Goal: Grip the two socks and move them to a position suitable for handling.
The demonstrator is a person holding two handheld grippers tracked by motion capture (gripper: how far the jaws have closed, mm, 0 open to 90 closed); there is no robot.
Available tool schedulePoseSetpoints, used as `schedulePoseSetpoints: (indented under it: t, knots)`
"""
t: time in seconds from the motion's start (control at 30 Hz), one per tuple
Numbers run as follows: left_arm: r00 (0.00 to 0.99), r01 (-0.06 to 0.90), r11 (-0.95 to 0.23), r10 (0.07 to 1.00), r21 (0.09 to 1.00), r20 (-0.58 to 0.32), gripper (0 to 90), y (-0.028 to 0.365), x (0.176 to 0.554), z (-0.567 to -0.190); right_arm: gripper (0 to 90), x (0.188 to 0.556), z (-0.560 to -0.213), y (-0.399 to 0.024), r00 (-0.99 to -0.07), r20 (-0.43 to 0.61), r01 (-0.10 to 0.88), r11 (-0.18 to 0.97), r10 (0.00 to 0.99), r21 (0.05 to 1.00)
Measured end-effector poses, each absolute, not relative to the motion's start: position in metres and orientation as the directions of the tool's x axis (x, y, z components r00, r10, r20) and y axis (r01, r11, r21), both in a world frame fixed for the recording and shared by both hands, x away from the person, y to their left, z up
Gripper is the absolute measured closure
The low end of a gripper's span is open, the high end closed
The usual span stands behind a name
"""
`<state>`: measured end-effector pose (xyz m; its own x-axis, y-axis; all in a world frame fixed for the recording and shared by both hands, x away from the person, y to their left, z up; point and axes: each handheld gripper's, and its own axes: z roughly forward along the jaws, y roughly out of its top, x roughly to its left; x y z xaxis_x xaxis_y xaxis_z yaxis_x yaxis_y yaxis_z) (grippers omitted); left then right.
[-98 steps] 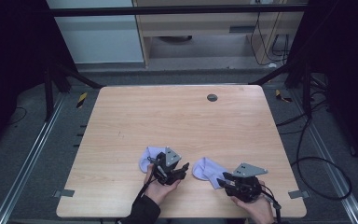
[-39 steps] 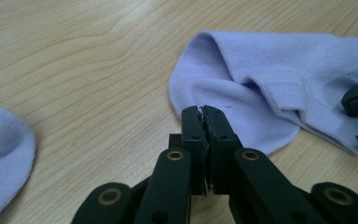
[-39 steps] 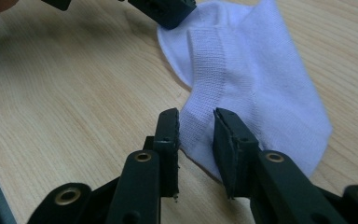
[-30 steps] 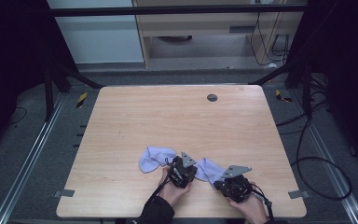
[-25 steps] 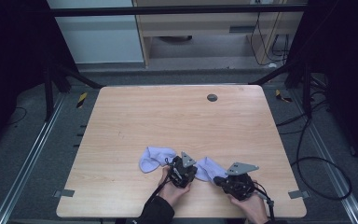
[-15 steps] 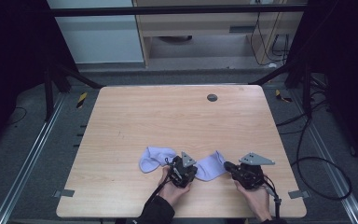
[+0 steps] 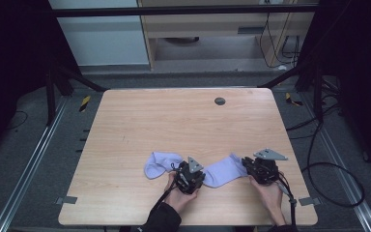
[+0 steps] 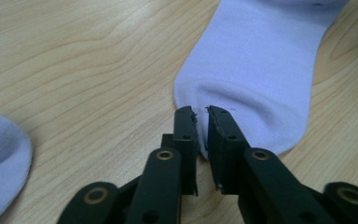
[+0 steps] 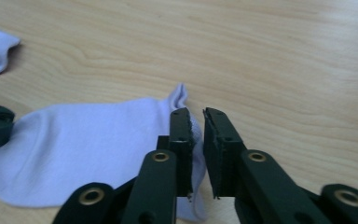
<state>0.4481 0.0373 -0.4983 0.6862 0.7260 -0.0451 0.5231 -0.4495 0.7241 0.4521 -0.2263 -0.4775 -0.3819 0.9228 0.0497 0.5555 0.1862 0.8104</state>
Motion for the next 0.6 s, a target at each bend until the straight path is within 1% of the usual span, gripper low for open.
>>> schedulePoseSetpoints:
  t: [0.07,0.13,0.2,0.27,0.37,0.4,0.43,0.6]
  knots:
    - [0.687,0.514,-0.447,0.726,0.732,-0.039,74.1,0.037,0.447,-0.497,75.8,0.451,-0.476,-0.229,-0.378,0.032,0.538,0.192,0.925,0.821]
    - [0.683,0.516,-0.436,0.729,0.737,-0.047,71.4,0.038,0.446,-0.495,73.9,0.45,-0.473,-0.234,-0.375,0.043,0.529,0.176,0.926,0.83]
    - [0.68,0.518,-0.432,0.732,0.739,-0.049,70.0,0.039,0.445,-0.494,72.0,0.45,-0.472,-0.236,-0.381,0.044,0.529,0.179,0.923,0.829]
    - [0.672,0.527,-0.425,0.739,0.736,-0.055,69.7,0.039,0.444,-0.493,69.4,0.451,-0.475,-0.236,-0.387,0.051,0.551,0.187,0.921,0.813]
    - [0.669,0.544,-0.425,0.74,0.723,-0.068,71.7,0.04,0.444,-0.494,67.9,0.455,-0.483,-0.237,-0.397,0.03,0.58,0.225,0.917,0.783]
    - [0.667,0.548,-0.427,0.742,0.72,-0.068,72.7,0.04,0.444,-0.495,67.9,0.456,-0.485,-0.236,-0.391,0.044,0.596,0.217,0.919,0.773]
    - [0.667,0.551,-0.427,0.742,0.717,-0.07,73.5,0.04,0.444,-0.496,68.1,0.457,-0.487,-0.237,-0.392,0.036,0.6,0.225,0.919,0.768]
    - [0.66,0.567,-0.421,0.746,0.708,-0.085,80.3,0.037,0.445,-0.498,73.0,0.461,-0.495,-0.24,-0.387,0.054,0.64,0.226,0.92,0.735]
